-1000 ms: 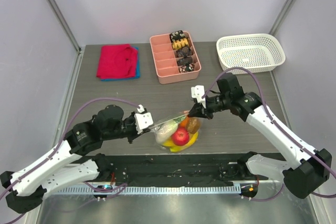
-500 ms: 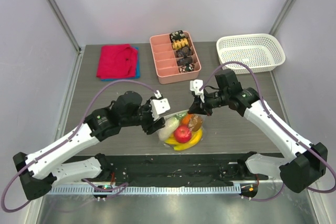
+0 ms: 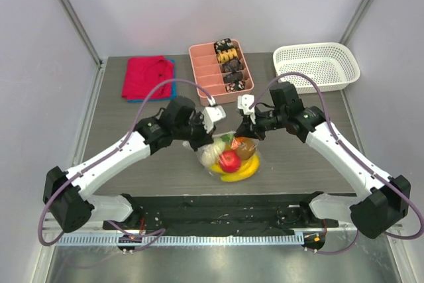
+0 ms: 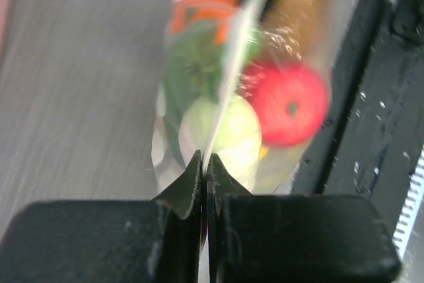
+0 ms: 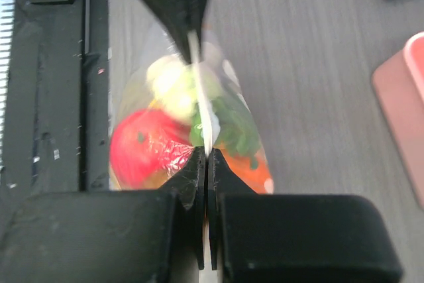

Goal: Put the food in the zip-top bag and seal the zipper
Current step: Place the zipper food storage bag at the center of the board.

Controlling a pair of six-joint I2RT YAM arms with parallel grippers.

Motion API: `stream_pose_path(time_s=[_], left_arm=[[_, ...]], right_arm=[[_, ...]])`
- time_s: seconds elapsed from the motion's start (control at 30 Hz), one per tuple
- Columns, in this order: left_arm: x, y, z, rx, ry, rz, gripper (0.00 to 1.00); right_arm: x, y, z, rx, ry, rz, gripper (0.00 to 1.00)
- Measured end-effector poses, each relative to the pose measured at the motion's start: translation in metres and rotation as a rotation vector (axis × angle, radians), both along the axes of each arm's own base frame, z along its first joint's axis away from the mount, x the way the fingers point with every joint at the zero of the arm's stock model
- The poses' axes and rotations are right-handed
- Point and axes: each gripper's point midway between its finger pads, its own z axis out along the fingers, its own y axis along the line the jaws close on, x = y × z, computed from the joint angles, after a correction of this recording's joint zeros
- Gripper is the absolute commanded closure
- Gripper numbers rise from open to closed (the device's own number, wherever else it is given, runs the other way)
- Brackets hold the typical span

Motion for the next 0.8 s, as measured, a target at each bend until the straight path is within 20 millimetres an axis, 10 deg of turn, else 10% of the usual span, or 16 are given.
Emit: stream_pose_path(time_s=[0.27,0.47,0.8], left_arm=[[0.063,0.019,0.050,-0.090,-0.126,0.075,1.00],[0.068,0.022,0.033,-0.047,-0.178,0.026,1.00],[0.003,0.029,-0.019,-0.062,-0.029,-0.111,0.39]], right_arm=[[0.057,0.015,0.022,0.012,-0.167,0.011,0.99],[0.080,0.019,0.019,-0.004,-0.254,0.039,0.99],[-0.033,0.002,-0.061,-0.076,-0.119,0.222,0.99]])
